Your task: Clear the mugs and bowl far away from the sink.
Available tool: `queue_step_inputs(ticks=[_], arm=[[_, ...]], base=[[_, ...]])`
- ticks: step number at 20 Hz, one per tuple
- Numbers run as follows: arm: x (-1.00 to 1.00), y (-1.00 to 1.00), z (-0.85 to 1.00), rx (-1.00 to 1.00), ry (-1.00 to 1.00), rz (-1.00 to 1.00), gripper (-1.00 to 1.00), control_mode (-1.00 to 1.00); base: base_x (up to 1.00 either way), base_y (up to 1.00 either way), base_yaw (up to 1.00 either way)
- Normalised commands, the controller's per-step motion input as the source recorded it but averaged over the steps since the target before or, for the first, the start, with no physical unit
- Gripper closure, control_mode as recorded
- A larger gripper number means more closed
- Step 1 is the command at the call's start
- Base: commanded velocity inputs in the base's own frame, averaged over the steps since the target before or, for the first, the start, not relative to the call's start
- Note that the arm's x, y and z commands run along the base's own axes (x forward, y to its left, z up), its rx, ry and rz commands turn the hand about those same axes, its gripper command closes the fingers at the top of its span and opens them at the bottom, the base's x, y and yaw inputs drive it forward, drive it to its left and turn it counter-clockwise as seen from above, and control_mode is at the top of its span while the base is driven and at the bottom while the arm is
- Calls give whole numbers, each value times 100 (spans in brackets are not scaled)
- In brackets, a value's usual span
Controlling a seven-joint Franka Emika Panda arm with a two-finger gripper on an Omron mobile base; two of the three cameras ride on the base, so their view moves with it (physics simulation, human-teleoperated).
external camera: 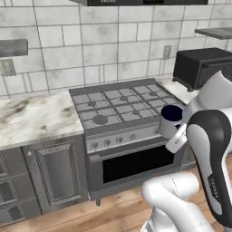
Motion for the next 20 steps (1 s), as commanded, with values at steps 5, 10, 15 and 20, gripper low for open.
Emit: queue_step_inputs(ticks=[5, 10, 15, 20], arm=[[0, 0, 0, 0, 0, 0, 100, 100], [0, 0, 0, 0, 0, 0, 100, 100], [0, 0, 0, 0, 0, 0, 100, 100], [0, 0, 0, 0, 0, 0, 100, 100]], base=[[71, 100, 13], [41, 41, 22], [59, 2, 39], [94, 0, 38]])
